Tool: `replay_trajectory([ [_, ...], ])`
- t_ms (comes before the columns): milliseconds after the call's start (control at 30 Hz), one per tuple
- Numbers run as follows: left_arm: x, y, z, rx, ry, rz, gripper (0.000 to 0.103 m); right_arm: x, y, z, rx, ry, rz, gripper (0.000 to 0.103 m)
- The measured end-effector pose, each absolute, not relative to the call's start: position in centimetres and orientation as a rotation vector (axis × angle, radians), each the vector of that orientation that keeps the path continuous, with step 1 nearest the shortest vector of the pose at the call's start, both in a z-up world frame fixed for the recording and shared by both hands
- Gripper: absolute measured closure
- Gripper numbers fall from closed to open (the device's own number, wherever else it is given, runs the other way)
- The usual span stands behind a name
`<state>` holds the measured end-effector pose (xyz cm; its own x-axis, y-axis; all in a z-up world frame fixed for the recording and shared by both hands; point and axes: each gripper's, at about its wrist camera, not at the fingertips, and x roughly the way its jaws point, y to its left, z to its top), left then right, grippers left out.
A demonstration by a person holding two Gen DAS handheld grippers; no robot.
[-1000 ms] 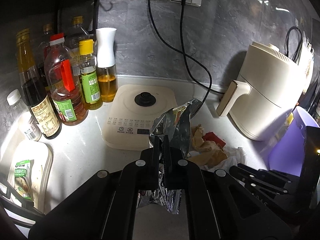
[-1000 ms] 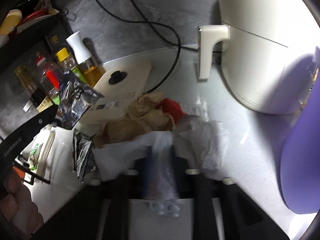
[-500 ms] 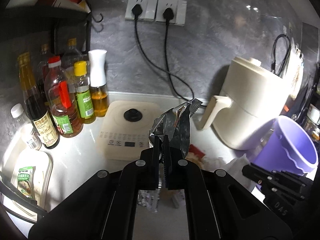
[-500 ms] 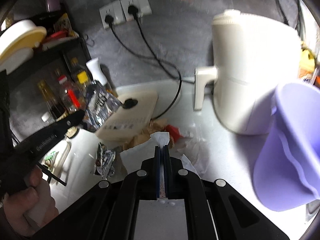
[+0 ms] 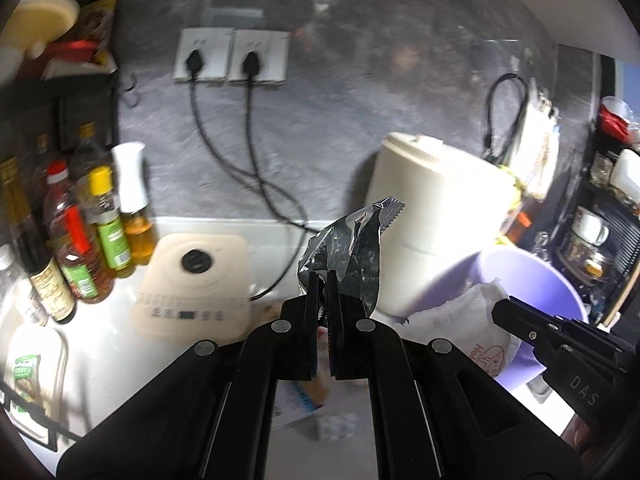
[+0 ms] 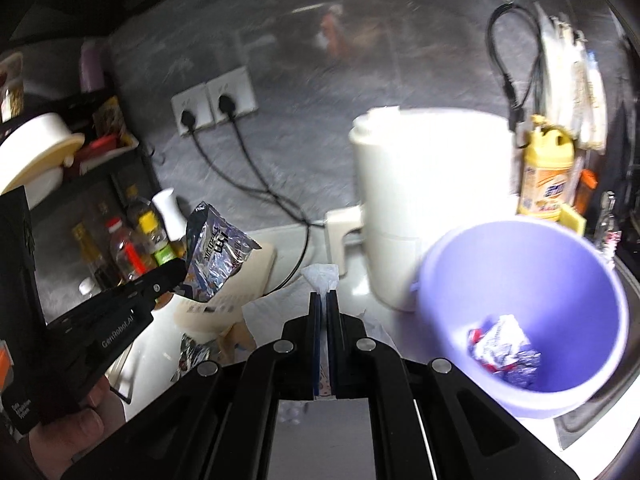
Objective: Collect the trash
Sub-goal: 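Carry both items over the purple bucket and open both tools to drop them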
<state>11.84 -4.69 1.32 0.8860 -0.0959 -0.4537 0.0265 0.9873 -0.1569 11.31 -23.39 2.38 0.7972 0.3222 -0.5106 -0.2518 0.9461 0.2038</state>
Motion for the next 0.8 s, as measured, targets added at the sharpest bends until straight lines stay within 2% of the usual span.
replay_trajectory([
  [800, 13.9, -15.9, 3.5, -0.078, 0.441, -0.346, 0.099, 9.1, -35.0, 4.8, 0.218, 0.464, -0.007, 0.099],
])
